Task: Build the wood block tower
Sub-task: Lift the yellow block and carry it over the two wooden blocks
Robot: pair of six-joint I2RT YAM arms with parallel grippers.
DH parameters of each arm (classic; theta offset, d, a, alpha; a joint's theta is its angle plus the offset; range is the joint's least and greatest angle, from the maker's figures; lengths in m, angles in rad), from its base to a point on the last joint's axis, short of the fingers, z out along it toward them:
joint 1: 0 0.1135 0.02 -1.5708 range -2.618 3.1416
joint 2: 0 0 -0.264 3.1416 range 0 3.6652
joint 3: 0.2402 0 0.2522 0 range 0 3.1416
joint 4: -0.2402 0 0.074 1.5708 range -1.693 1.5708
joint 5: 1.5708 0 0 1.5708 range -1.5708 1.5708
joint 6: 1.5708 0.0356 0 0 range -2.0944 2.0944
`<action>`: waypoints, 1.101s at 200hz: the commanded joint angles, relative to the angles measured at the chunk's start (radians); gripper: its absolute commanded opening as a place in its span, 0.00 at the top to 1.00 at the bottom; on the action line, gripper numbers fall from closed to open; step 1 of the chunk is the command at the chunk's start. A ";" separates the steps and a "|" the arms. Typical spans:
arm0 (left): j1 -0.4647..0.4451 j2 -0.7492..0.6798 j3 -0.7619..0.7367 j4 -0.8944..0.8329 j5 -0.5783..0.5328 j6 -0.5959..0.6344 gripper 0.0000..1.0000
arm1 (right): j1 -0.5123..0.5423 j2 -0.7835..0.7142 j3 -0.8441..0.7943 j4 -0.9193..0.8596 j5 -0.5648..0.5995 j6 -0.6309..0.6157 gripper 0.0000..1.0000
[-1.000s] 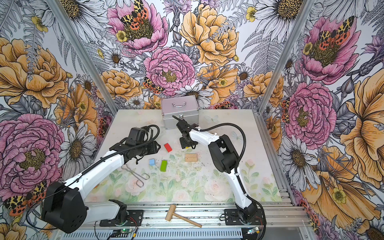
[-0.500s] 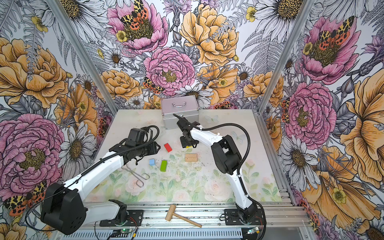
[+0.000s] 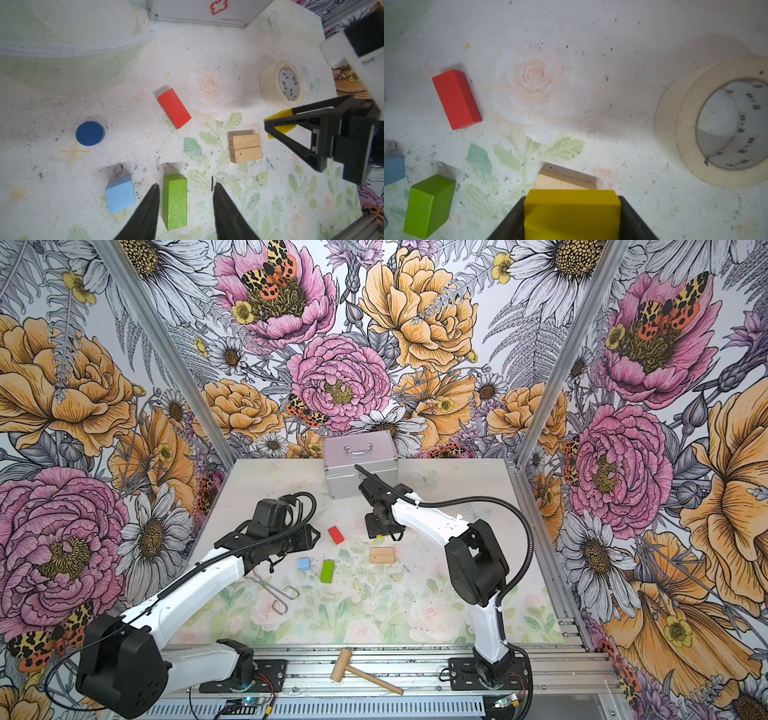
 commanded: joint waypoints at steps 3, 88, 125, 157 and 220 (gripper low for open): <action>0.015 -0.028 -0.017 0.045 0.036 0.024 0.56 | 0.027 -0.036 -0.033 -0.006 0.027 0.077 0.64; 0.016 -0.045 -0.040 0.069 0.056 0.023 0.55 | 0.070 -0.026 -0.087 -0.003 0.075 0.146 0.63; 0.018 -0.045 -0.042 0.069 0.056 0.025 0.55 | 0.074 -0.018 -0.098 0.023 0.074 0.083 0.60; 0.019 -0.049 -0.043 0.069 0.051 0.026 0.55 | 0.074 -0.021 -0.113 0.032 0.043 -0.027 0.60; 0.022 -0.067 -0.049 0.068 0.038 0.026 0.55 | 0.067 -0.053 -0.169 0.104 -0.005 -0.235 0.55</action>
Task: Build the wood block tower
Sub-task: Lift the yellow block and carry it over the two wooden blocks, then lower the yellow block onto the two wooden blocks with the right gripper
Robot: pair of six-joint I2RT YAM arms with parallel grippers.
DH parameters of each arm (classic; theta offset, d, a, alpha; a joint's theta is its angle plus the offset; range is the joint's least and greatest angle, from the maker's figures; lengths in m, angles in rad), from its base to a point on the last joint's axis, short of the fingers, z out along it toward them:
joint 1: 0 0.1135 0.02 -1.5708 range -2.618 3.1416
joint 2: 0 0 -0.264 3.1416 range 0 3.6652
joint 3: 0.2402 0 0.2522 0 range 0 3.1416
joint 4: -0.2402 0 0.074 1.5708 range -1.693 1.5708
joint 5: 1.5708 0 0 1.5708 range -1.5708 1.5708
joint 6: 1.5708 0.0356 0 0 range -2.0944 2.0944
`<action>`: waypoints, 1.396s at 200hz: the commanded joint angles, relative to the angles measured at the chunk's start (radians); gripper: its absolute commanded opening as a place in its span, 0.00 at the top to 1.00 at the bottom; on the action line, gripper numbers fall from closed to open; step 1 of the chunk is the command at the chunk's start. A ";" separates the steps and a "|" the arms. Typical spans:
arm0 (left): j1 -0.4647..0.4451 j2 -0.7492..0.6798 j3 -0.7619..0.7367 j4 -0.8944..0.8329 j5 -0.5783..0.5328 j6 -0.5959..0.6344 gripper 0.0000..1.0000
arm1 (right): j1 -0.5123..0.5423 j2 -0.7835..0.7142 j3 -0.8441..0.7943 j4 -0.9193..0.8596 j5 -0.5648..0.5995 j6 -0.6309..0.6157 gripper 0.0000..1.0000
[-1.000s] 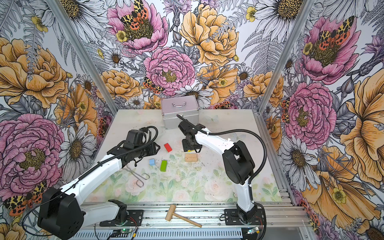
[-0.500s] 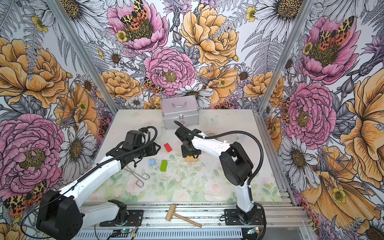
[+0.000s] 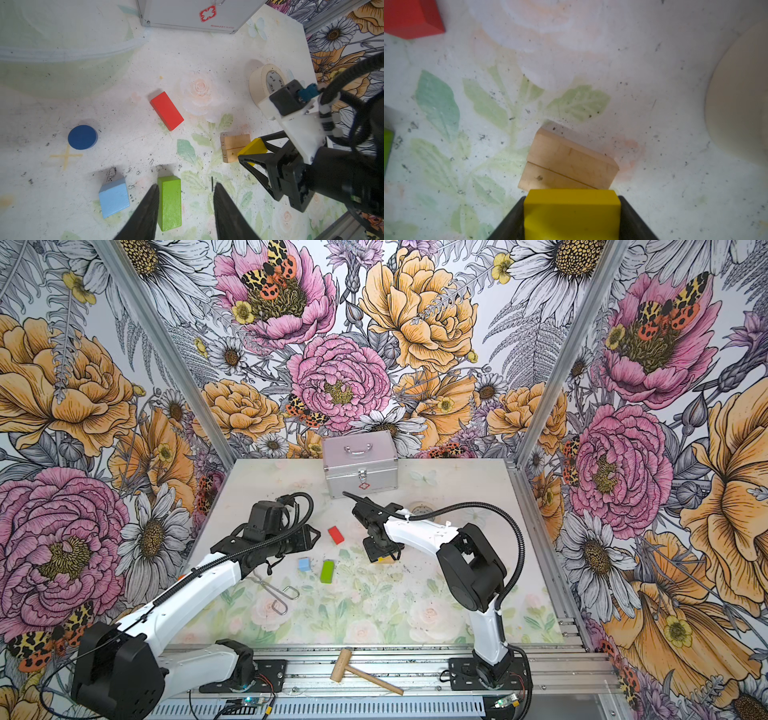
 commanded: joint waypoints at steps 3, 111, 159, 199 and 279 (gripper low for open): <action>0.012 -0.026 -0.019 0.027 0.000 0.026 0.55 | -0.002 -0.048 -0.009 0.062 -0.032 -0.108 0.55; 0.014 -0.050 -0.031 0.026 -0.016 0.029 0.55 | -0.029 -0.048 -0.021 0.116 -0.105 -0.296 0.53; 0.014 -0.057 -0.036 0.027 -0.019 0.035 0.55 | -0.054 -0.087 -0.055 0.116 -0.114 -0.361 0.51; 0.018 -0.054 -0.039 0.030 -0.017 0.035 0.55 | -0.058 -0.098 -0.060 0.115 -0.148 -0.378 0.50; 0.019 -0.055 -0.040 0.031 -0.018 0.035 0.55 | -0.056 -0.076 -0.068 0.115 -0.152 -0.384 0.46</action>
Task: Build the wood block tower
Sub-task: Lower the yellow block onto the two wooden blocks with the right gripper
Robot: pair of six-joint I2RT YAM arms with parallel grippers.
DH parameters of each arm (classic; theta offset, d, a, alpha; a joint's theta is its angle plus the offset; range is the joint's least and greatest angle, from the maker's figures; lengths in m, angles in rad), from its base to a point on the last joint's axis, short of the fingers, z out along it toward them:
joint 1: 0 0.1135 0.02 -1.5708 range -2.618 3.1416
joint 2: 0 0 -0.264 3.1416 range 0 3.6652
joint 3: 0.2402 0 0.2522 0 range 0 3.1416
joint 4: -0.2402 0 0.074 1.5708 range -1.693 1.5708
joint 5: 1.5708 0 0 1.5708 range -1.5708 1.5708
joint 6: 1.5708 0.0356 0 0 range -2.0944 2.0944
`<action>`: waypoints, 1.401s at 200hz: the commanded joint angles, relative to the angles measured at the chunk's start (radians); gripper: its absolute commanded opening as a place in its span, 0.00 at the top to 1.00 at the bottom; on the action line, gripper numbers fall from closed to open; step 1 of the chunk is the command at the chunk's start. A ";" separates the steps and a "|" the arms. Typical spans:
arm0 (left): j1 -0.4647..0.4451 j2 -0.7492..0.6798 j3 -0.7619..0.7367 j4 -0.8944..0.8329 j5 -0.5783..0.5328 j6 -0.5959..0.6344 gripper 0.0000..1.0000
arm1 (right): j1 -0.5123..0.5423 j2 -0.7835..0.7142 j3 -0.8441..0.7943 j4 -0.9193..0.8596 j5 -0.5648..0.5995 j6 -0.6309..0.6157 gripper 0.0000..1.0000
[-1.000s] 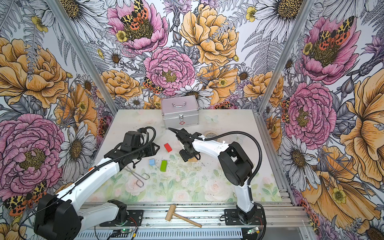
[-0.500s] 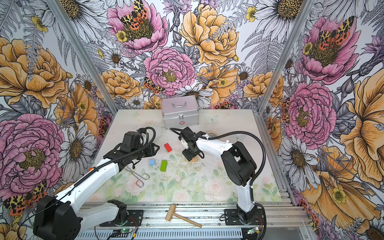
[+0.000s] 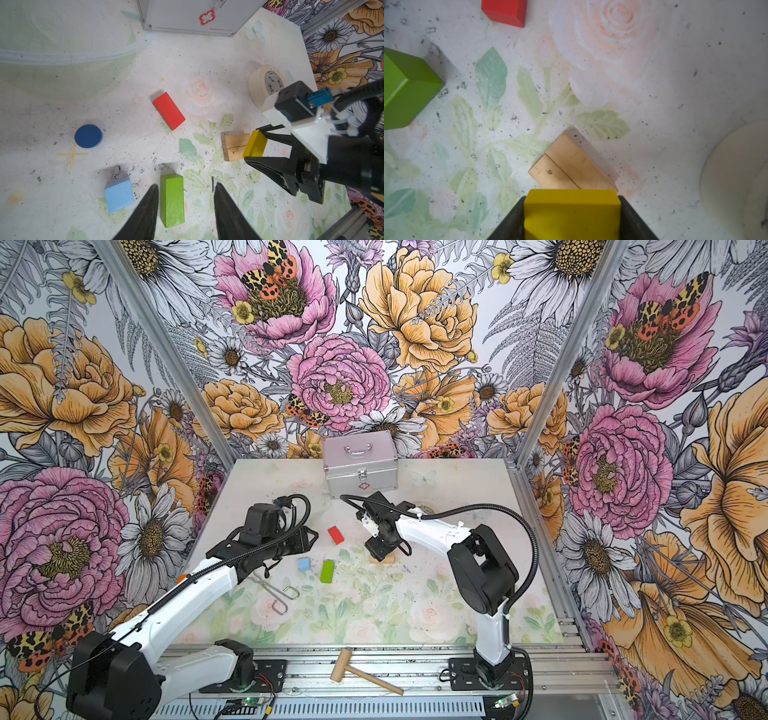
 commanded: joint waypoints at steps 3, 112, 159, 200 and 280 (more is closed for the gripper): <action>0.010 -0.017 -0.012 0.028 -0.016 0.019 0.55 | 0.001 -0.006 -0.002 0.011 -0.007 -0.011 0.46; 0.011 -0.015 -0.017 0.029 -0.021 0.020 0.55 | 0.006 0.048 0.017 0.012 -0.004 -0.054 0.46; 0.013 -0.012 -0.016 0.030 -0.017 0.023 0.55 | 0.009 0.066 0.032 0.012 0.007 -0.073 0.43; 0.014 -0.012 -0.016 0.031 -0.017 0.022 0.55 | 0.012 0.085 0.041 0.012 0.010 -0.077 0.42; 0.015 -0.015 -0.019 0.030 -0.016 0.022 0.55 | 0.015 0.098 0.054 0.012 0.015 -0.073 0.36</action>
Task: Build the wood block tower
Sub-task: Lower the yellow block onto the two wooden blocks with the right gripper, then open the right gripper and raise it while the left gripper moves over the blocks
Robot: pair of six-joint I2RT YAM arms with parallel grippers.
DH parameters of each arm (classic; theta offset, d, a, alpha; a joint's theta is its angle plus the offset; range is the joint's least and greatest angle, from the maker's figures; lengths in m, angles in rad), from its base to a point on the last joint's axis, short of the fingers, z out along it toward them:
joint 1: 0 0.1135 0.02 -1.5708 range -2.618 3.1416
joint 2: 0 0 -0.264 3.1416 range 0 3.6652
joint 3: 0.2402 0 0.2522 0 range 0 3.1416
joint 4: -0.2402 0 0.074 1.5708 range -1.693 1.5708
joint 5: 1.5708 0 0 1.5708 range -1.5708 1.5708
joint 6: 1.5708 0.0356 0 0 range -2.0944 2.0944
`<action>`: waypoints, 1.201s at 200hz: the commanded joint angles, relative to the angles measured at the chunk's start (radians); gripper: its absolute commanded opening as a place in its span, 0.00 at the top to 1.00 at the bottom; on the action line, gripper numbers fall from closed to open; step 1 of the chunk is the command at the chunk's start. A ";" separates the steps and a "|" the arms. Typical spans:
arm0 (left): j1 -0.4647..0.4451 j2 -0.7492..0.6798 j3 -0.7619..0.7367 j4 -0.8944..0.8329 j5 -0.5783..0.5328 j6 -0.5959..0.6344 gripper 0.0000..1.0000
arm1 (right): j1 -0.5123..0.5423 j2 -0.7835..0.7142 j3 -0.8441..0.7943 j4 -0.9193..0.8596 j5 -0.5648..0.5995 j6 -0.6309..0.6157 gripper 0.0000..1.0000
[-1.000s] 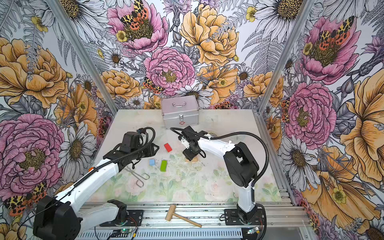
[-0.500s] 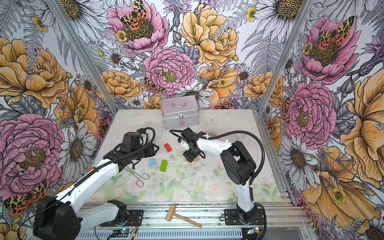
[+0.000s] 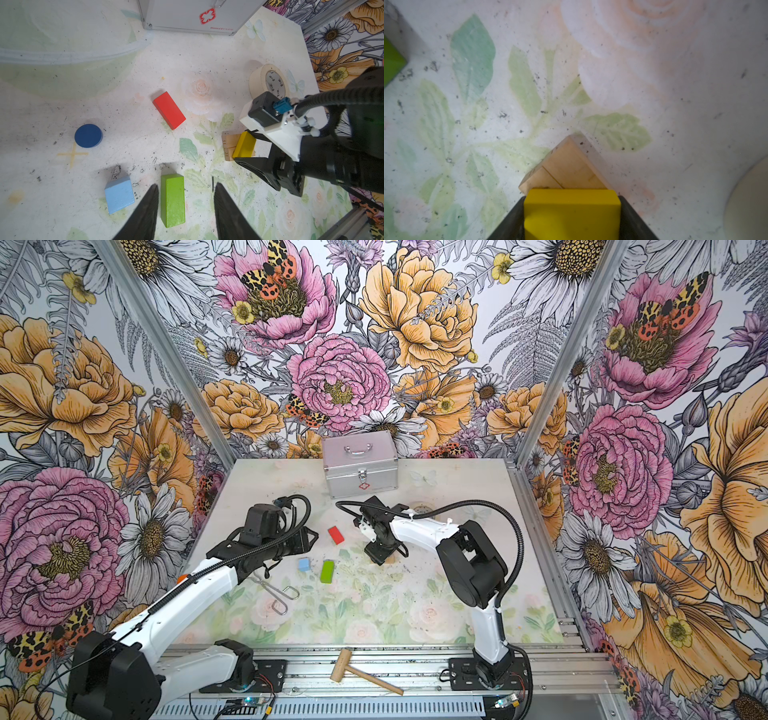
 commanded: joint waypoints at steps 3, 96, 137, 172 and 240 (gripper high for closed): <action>0.015 -0.015 -0.013 0.027 -0.017 0.020 0.54 | 0.008 0.013 0.030 0.011 0.011 -0.010 0.36; 0.014 -0.022 -0.014 0.026 -0.015 0.018 0.55 | 0.010 -0.026 0.034 0.011 0.025 -0.001 0.29; 0.013 -0.021 -0.009 0.032 -0.004 0.011 0.55 | 0.010 -0.149 0.053 0.011 0.073 0.015 0.27; 0.010 0.007 0.024 0.043 0.029 0.003 0.55 | 0.004 -0.274 0.051 0.010 0.137 0.067 0.26; -0.141 0.270 0.275 0.046 0.077 0.039 0.61 | -0.019 -0.407 -0.130 0.057 0.028 0.362 1.00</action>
